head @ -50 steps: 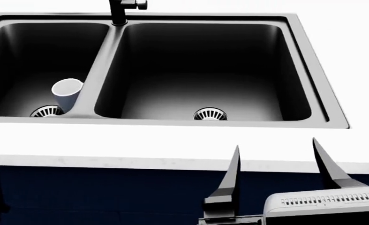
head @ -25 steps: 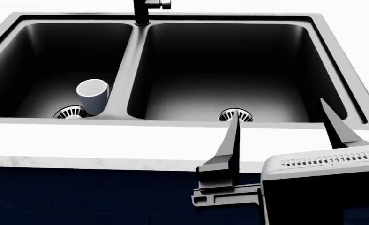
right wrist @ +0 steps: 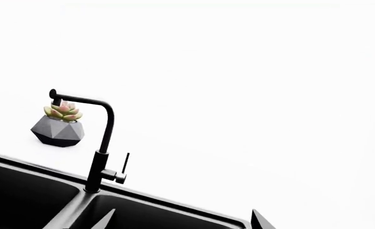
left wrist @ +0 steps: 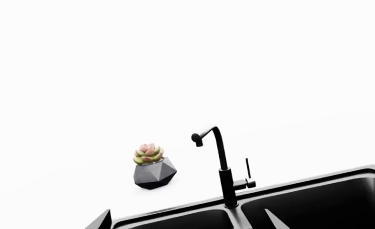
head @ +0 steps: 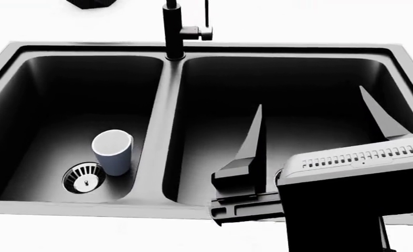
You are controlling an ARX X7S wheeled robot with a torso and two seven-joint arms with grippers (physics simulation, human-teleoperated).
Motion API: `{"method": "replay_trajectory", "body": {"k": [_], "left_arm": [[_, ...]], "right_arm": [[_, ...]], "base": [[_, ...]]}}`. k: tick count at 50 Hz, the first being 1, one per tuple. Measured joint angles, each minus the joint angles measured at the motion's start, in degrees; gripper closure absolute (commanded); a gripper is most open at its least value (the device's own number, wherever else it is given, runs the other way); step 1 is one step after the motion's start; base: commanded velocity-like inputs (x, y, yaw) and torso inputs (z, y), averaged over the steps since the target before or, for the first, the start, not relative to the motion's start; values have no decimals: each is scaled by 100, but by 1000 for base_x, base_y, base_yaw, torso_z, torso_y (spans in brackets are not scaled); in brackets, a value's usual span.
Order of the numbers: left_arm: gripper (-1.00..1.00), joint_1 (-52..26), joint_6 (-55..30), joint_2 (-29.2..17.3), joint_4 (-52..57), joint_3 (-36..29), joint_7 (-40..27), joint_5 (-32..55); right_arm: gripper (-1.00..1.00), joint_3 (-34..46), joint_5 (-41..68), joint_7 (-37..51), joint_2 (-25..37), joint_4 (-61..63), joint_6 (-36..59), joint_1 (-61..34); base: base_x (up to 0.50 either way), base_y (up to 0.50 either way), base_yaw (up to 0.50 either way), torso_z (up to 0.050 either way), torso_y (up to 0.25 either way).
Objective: Turn on the sink faucet.
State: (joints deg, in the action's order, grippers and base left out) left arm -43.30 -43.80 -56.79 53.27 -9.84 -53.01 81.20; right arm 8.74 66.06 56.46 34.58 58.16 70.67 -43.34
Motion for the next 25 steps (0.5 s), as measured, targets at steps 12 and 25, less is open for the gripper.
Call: {"method": "replay_trajectory", "body": {"k": [12,25], "left_arm": [[-100,-109,-77,19,-46,-91,-15,37],[-100,-251,-197,132,-116,-267,1,-21]], "right_arm": [[-100,18,192,60,89,-84,-131,-121],[-100,-7,135,-5,207,-114,-393,5]], "base": [[478,328,0,50,100],[475,312,0,50,101]]}}
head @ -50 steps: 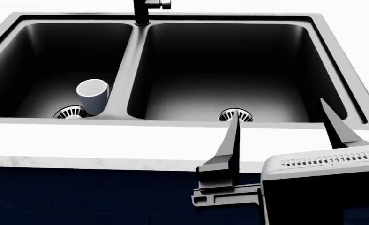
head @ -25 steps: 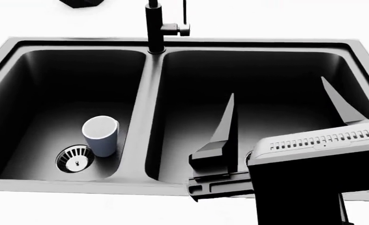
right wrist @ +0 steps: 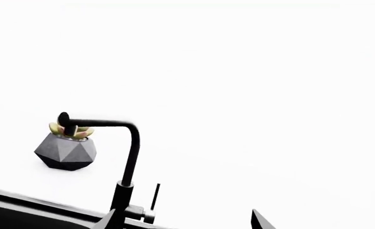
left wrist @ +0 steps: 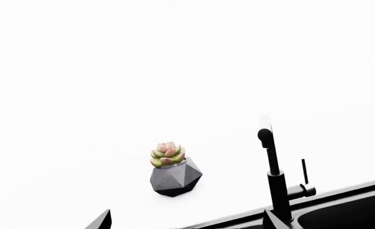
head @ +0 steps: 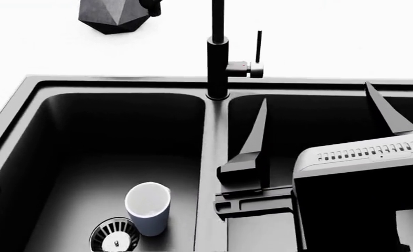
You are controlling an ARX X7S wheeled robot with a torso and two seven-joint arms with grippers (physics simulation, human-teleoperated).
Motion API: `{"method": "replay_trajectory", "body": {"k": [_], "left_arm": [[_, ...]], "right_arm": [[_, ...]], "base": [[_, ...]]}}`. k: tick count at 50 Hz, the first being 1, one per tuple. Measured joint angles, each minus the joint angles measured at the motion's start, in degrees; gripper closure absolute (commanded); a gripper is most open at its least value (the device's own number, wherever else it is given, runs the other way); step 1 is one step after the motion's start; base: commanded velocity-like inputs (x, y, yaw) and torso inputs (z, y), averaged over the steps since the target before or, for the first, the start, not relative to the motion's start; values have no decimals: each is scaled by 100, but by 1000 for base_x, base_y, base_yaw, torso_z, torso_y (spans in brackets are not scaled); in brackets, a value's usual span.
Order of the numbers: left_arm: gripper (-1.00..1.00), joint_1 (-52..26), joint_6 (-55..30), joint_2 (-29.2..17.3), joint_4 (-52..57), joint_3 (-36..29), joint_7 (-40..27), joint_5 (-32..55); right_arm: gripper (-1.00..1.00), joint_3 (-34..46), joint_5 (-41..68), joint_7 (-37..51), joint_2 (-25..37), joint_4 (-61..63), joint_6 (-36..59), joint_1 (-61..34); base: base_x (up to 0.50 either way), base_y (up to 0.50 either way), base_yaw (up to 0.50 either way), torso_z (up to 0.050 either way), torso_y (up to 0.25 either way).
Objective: Turn on the sink faucet.
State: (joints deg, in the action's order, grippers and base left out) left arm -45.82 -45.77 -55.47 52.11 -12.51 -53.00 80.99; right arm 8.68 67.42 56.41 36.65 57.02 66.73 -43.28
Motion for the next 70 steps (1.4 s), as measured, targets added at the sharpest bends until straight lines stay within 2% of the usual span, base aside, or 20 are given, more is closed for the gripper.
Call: {"method": "replay_trajectory", "body": {"k": [21,35,52,70], "left_arm": [[-100,-316,-250,248,-77,-338,-59,-30],[-100,-418,-388,430,-149,-572,-56,-86],[-100,-347,-342,509,-282,-656,122,-215],[-100,-347,-324,447,-300,-653,163,-201]], "right_arm": [[-100,-102,-203,-144,223,-44,-457,386],[-100,-416,-511,-367,446,-186,-983,1107],[-100,235,-185,-701,278,-1887,-137,-863],[-100,1054,-678,-1390,-59,-3515,89,-2277]], "base": [[477,290,0,50,100],[38,18,0,0,0],[0,0,0,0,0],[0,0,0,27,-207]]}}
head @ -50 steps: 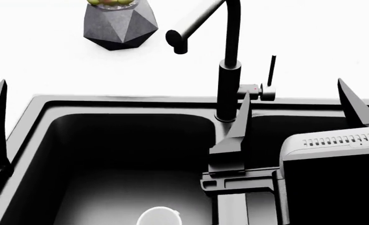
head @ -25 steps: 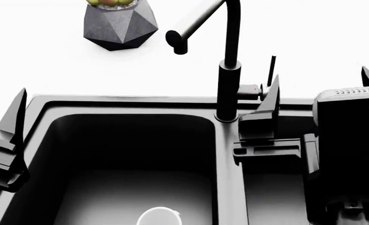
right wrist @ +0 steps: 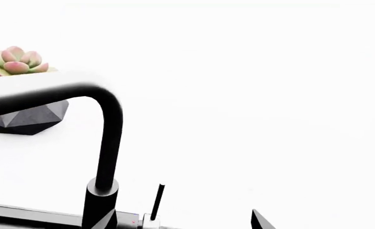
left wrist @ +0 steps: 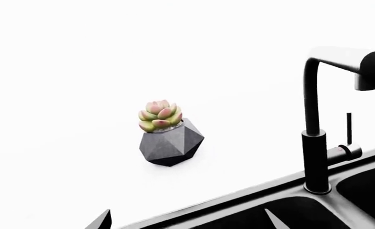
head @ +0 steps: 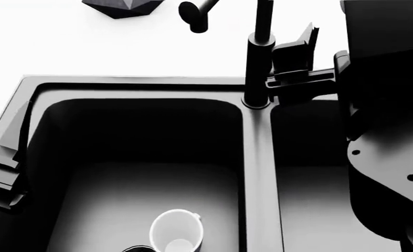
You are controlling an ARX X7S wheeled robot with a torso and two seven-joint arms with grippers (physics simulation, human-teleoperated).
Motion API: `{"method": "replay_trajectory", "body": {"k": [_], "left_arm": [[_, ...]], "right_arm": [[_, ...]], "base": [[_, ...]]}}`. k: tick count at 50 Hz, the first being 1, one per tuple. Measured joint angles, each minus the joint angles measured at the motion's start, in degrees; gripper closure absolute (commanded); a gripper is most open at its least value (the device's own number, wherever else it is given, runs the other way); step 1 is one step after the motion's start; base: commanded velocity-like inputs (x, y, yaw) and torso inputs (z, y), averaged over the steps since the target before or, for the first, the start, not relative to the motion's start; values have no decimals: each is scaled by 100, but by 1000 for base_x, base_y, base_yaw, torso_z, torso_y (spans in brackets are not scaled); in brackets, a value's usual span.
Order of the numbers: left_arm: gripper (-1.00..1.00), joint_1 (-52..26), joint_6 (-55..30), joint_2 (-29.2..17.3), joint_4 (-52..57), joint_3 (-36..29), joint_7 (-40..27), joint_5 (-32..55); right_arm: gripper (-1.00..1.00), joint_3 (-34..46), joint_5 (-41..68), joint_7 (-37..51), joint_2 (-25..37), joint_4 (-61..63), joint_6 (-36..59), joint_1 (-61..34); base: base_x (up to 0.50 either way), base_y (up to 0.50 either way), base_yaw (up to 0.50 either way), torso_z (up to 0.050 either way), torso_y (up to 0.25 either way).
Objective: Turn on the sink faucet.
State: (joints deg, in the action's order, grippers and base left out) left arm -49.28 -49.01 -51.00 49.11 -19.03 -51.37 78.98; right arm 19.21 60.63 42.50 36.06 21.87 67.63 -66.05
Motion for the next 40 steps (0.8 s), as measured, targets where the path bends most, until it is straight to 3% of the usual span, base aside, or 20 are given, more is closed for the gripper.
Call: {"method": "replay_trajectory", "body": {"k": [21,40], "left_arm": [[-100,-58,-66,-7,17,-86,-27,30],[-100,-63,-52,4,65,-123,-72,82]], "right_arm": [[-100,432,-425,-602,-262,-1167,-271,-500],[-100,692,-802,-966,-298,-1974,-512,-746]], "base": [[0,0,0,27,-170],[0,0,0,2,-5]]}}
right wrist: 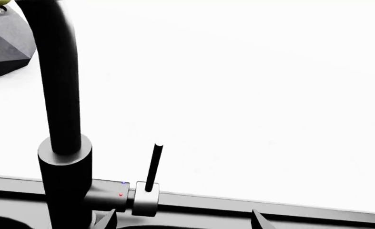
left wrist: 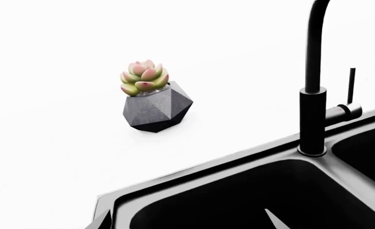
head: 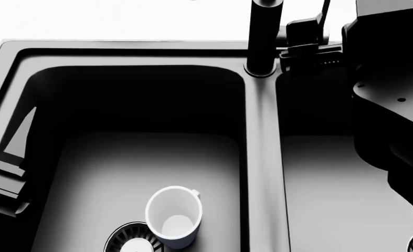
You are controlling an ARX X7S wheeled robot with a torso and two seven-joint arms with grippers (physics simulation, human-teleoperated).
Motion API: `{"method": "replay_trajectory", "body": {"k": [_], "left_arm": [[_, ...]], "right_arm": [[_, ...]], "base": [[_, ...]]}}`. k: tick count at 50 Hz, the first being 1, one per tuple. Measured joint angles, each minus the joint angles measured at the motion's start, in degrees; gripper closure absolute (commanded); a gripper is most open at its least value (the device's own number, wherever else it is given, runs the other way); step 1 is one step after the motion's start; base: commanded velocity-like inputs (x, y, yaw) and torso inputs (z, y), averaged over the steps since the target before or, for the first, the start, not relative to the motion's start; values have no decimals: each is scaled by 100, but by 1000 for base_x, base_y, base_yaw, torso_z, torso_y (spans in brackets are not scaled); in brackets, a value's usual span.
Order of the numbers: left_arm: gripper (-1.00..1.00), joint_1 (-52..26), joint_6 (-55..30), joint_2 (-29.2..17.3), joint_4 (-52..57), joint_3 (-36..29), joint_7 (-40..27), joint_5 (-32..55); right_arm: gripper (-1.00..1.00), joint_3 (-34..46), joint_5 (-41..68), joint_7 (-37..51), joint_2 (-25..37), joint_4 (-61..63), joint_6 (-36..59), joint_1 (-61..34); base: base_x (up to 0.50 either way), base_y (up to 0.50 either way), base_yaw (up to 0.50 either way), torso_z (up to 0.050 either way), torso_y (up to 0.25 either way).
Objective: Turn on the sink faucet.
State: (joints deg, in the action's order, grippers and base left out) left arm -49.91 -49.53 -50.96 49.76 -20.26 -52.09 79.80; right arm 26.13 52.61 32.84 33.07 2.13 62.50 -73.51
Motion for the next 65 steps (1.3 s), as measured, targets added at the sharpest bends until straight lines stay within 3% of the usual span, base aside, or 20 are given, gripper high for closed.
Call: {"method": "replay_trajectory", "body": {"k": [22,65], "left_arm": [[-100,-62,-69,143,-100,-170,11,-90],[-100,-74,-135,415,-324,-512,125,-437]], "right_arm": [[-100,545,-551,-518,-280,-1014,-282,-565],[-100,1024,-1316,-1527,-835,-3191,-1600,-817]], "base": [[0,0,0,0,0],[0,0,0,0,0]]}}
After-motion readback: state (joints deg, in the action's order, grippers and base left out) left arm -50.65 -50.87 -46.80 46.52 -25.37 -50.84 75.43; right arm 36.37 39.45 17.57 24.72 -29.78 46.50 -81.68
